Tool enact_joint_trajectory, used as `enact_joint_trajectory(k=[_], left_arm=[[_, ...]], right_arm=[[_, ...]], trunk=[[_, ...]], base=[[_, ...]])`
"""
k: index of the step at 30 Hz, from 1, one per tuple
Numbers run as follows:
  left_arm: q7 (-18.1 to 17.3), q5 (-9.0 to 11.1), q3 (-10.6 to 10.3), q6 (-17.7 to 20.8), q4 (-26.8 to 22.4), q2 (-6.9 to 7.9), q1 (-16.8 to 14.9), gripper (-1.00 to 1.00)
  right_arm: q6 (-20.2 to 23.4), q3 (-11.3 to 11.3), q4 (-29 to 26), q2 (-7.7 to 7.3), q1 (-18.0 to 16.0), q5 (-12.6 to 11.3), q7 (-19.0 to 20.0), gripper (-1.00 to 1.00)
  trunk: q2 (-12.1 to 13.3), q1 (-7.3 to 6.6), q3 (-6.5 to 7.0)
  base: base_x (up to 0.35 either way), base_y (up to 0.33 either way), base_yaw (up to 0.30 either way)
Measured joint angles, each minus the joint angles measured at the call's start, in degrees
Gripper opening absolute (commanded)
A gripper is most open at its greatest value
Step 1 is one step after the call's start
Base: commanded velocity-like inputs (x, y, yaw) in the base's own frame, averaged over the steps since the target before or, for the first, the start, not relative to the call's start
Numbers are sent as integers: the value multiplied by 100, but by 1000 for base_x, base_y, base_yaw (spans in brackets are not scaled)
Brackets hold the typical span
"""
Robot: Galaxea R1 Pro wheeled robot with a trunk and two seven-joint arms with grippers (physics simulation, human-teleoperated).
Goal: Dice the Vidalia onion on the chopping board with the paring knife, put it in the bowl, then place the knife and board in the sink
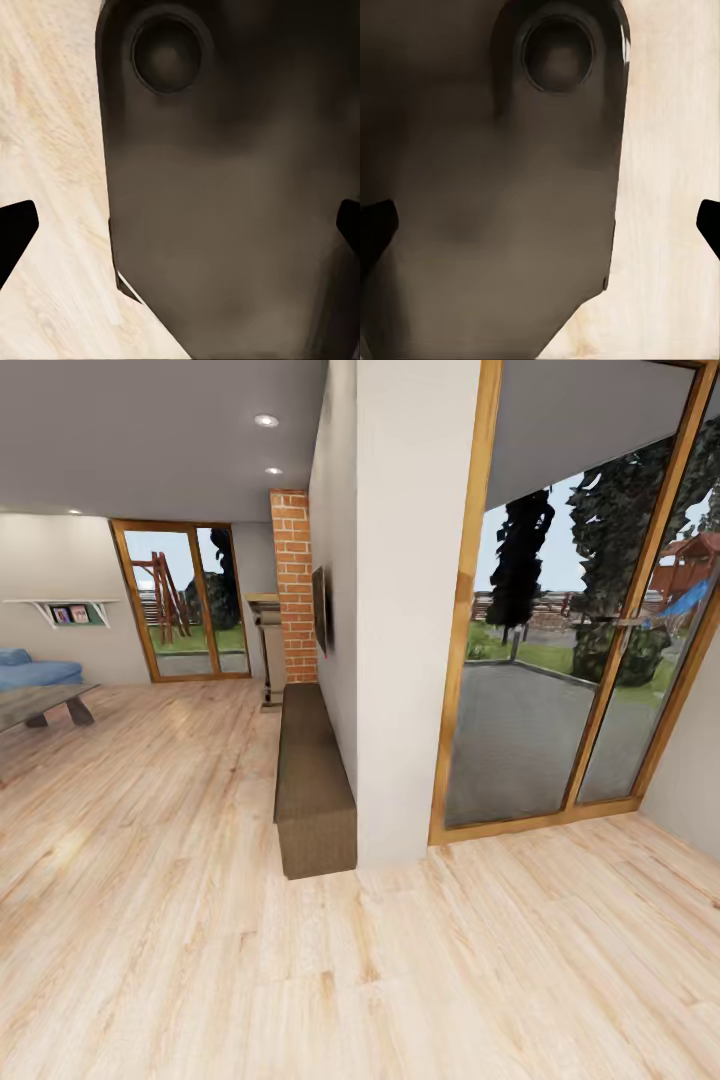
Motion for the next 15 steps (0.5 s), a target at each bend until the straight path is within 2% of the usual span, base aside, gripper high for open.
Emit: enact_joint_trajectory(k=[2, 10, 15], left_arm=[[-52, 15, 57, 8, 65, -60, 66, 100], [-84, 159, -111, 163, 98, -75, 190, 100], [-87, 165, -123, 156, -14, -86, 192, 100]], right_arm=[[0, -7, -58, 64, 59, 8, -48, 100], [122, 66, -232, 322, 56, -110, 100, 100], [125, 71, -327, 348, 56, -102, 107, 100]], trunk=[[0, 0, 0], [0, 0, 0], [0, 0, 0]], base=[[0, 0, 0], [0, 0, 0], [0, 0, 0]])
